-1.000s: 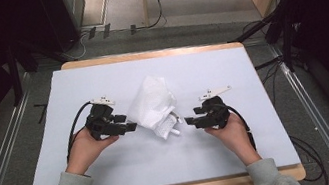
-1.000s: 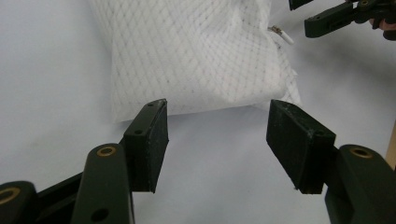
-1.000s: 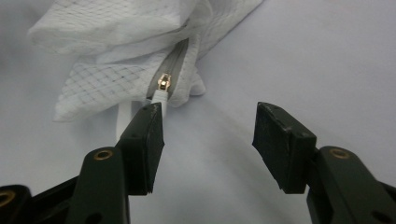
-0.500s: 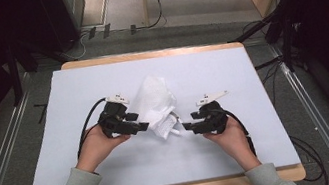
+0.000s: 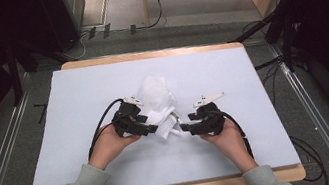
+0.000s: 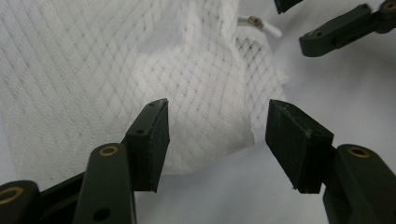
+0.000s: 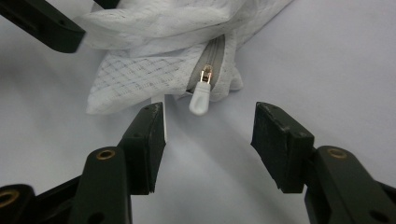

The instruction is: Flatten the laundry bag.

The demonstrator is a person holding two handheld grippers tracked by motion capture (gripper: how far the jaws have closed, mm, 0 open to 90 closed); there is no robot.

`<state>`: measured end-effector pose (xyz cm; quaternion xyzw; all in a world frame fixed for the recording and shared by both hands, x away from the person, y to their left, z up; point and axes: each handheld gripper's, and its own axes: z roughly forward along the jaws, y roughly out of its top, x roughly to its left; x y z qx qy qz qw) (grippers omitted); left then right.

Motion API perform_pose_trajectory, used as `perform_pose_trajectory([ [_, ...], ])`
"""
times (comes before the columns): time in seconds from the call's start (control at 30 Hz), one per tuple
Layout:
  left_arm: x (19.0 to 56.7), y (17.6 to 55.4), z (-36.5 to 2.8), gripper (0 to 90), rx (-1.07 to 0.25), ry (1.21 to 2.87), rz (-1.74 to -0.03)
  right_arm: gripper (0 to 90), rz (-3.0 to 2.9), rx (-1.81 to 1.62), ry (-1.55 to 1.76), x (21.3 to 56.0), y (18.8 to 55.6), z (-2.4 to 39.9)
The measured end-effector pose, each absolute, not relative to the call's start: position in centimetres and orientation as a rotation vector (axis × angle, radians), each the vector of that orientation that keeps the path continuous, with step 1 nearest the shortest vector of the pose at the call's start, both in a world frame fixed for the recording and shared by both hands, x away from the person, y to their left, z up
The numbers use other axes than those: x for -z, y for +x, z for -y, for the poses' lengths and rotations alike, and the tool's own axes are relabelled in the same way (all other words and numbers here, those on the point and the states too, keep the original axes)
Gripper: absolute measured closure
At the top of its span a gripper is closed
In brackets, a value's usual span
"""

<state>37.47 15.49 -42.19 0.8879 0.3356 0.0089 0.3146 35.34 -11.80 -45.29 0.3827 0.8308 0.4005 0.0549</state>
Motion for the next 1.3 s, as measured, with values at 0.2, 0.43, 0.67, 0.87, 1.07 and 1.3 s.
perform_pose_trajectory([
  [0.2, 43.7, 38.6, -15.9, 55.7, -0.013, 2.358, -0.972, 42.3, -2.539, -1.207, 1.132, 45.6, 35.5, 10.8],
  [0.43, 43.8, 38.9, -16.4, 85.7, 0.022, 2.351, -0.983, 38.6, -2.528, -1.213, 1.117, 45.5, 35.7, 10.2],
  [0.67, 42.4, 38.4, -17.5, 88.1, -0.008, 2.265, -0.970, 36.2, -2.523, -1.217, 1.109, 45.3, 35.9, 9.9],
  [0.87, 41.8, 38.2, -18.8, 88.5, -0.007, 2.219, -0.998, 33.7, -2.529, -1.235, 1.112, 45.2, 36.2, 9.2],
  [1.07, 41.1, 37.8, -20.6, 88.5, -0.041, 2.165, -1.029, 33.5, -2.554, -1.207, 1.093, 45.4, 36.7, 8.2],
  [1.3, 40.6, 37.5, -22.9, 88.5, -0.066, 2.109, -1.076, 35.0, -2.584, -1.176, 1.097, 45.9, 37.3, 7.8],
])
